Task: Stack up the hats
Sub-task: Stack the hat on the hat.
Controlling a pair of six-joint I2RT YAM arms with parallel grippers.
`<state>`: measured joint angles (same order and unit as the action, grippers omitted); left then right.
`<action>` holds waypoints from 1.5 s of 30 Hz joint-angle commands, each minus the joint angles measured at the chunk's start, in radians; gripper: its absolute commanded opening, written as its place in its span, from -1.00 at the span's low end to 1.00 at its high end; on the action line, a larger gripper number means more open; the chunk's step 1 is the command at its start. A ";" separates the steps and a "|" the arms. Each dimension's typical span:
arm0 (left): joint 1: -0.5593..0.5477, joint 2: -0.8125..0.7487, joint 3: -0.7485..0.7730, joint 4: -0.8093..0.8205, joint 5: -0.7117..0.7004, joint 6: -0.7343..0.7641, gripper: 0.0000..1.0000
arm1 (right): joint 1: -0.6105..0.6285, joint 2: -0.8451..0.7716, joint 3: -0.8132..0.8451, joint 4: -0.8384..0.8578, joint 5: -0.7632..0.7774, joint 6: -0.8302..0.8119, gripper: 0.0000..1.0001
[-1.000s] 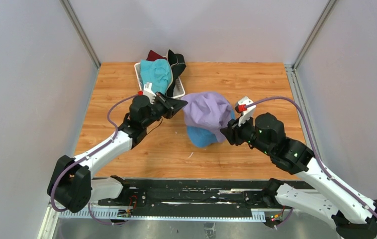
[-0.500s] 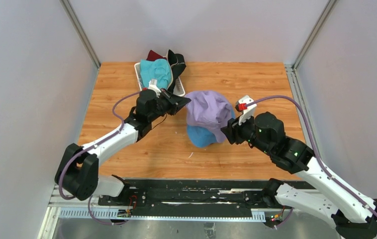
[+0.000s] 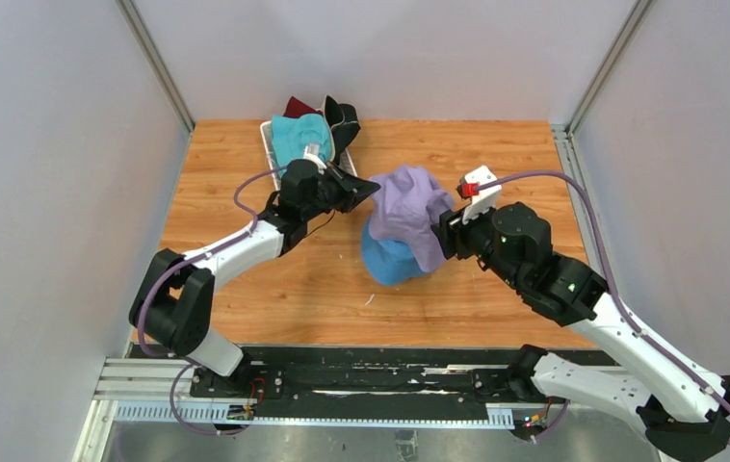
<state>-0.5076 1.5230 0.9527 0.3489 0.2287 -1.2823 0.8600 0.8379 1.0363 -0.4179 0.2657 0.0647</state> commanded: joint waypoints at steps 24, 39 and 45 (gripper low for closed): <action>-0.190 -0.284 -0.311 -0.018 -0.156 0.010 -1.00 | -0.017 0.067 0.059 0.094 0.044 -0.050 0.04; -0.190 -0.463 -0.409 -0.091 -0.271 0.045 -0.90 | -0.024 0.158 0.066 0.130 -0.039 -0.017 0.04; -0.190 -0.430 -0.391 -0.101 -0.267 0.075 -0.35 | -0.024 0.157 0.067 0.134 -0.019 -0.026 0.04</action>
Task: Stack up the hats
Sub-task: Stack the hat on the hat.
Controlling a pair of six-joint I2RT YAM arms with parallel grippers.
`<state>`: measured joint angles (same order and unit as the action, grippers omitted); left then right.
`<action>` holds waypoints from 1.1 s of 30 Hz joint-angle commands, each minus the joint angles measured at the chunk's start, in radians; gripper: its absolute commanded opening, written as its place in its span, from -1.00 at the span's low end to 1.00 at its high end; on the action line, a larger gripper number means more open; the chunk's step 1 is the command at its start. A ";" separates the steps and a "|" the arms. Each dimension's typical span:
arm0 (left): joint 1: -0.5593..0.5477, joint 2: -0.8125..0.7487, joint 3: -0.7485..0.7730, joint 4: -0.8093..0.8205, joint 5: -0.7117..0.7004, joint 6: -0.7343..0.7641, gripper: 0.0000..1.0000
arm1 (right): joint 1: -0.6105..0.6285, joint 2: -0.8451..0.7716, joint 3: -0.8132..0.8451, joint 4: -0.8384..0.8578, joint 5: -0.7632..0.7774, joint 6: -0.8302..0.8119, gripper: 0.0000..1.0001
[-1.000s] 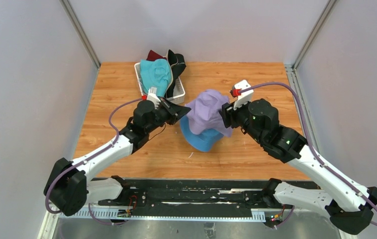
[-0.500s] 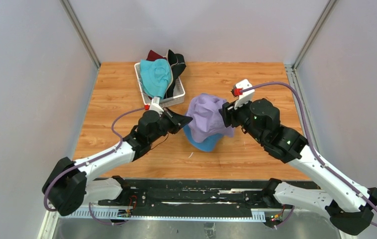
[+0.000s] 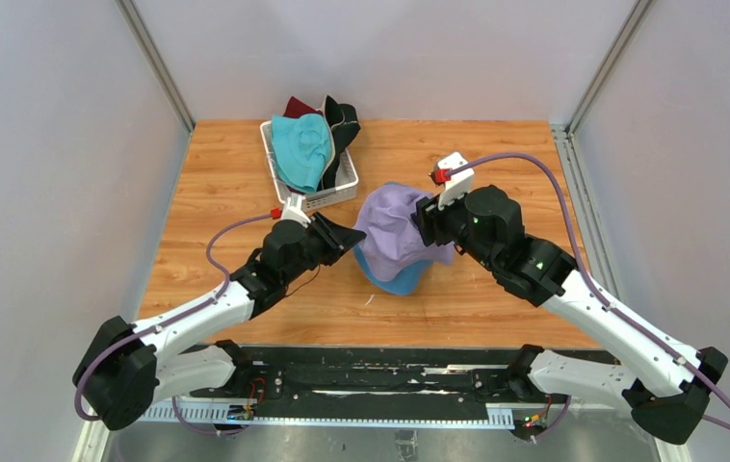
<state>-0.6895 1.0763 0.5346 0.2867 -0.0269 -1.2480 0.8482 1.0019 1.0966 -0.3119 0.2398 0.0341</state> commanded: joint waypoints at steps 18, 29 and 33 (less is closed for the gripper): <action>0.103 -0.152 -0.088 -0.036 -0.095 0.171 0.56 | -0.057 0.052 0.044 0.041 -0.015 -0.012 0.04; 0.269 0.166 -0.203 0.861 0.401 0.042 0.42 | -0.057 0.007 0.021 0.029 -0.027 -0.014 0.04; 0.268 0.436 -0.181 1.269 0.490 -0.150 0.33 | -0.057 0.004 0.019 0.025 -0.019 -0.016 0.04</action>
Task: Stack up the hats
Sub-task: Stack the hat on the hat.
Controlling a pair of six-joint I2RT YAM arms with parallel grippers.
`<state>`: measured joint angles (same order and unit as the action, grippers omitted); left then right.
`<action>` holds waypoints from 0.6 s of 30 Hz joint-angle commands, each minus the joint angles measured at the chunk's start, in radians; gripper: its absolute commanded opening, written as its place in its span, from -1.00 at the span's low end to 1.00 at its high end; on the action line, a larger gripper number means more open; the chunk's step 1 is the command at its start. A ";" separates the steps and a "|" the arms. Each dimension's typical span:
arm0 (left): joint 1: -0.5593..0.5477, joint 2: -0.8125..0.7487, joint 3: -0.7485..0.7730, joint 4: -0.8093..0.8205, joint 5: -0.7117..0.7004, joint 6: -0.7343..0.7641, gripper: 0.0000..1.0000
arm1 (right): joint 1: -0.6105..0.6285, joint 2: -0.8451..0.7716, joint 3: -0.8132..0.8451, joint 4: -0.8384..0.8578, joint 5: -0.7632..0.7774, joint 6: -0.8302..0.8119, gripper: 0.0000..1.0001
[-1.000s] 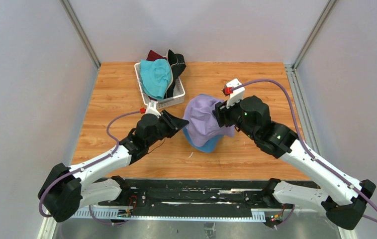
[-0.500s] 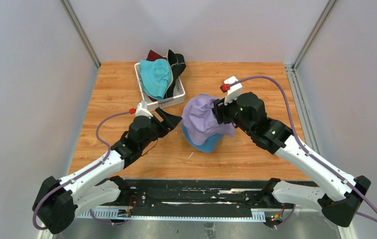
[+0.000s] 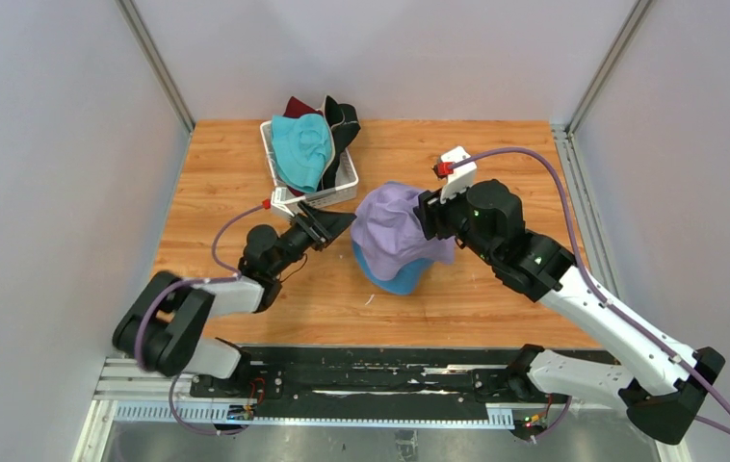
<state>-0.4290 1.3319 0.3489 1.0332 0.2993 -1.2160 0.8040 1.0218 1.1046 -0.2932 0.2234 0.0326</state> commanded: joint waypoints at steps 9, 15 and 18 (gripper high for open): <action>0.006 0.230 0.027 0.528 0.208 -0.174 0.31 | -0.014 -0.020 0.009 0.003 0.000 -0.014 0.04; 0.004 0.255 0.038 0.528 0.242 -0.184 0.19 | -0.013 -0.028 0.007 0.003 0.011 -0.019 0.04; 0.005 0.273 0.039 0.528 0.261 -0.185 0.19 | -0.013 -0.029 0.008 0.004 0.013 -0.018 0.04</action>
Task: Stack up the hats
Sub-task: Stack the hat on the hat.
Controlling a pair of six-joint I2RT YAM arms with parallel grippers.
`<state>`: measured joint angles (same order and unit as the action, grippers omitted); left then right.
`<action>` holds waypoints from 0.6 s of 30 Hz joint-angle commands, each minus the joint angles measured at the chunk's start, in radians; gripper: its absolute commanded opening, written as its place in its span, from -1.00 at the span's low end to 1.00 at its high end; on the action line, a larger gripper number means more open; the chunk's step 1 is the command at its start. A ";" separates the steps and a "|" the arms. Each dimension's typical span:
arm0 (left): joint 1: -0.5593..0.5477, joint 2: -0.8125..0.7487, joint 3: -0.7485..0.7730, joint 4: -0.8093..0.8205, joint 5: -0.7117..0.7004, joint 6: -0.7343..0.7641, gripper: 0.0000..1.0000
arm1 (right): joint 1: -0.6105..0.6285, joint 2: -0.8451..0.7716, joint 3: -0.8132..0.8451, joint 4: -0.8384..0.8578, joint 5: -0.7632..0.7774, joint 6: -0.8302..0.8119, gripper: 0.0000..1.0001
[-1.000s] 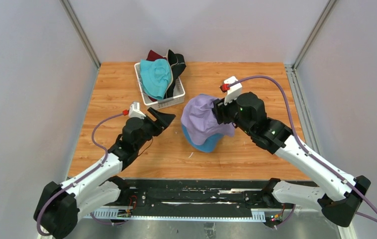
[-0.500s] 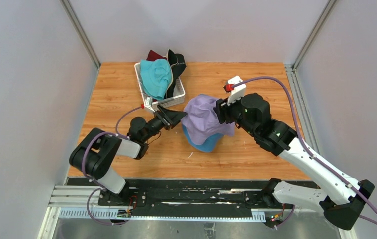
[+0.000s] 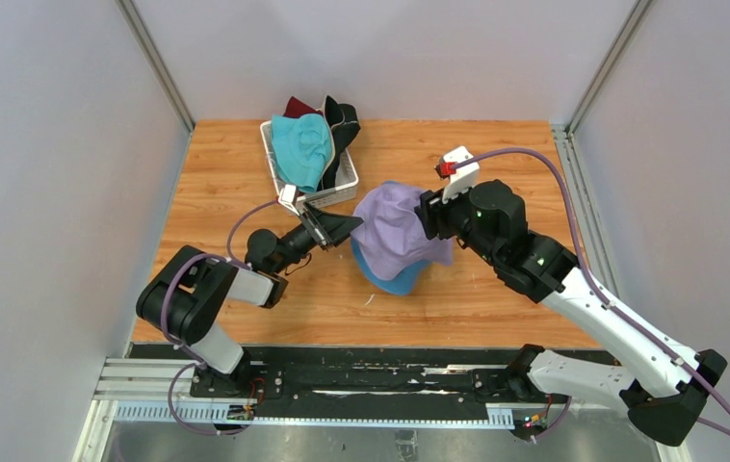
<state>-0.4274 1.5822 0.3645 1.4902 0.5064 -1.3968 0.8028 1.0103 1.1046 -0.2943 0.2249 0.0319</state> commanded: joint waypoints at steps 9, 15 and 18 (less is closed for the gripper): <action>0.002 0.057 0.027 0.071 0.077 0.004 -0.28 | -0.012 -0.018 0.006 0.008 0.020 -0.014 0.04; 0.004 0.108 0.044 0.071 0.075 0.013 -1.00 | -0.025 -0.041 -0.004 -0.012 0.087 0.004 0.04; 0.004 0.142 0.052 0.072 0.084 0.014 -1.00 | -0.100 -0.057 -0.006 -0.083 0.115 0.081 0.05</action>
<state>-0.4274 1.6745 0.3988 1.5112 0.5655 -1.4055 0.7902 0.9916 1.1042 -0.3119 0.2699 0.0410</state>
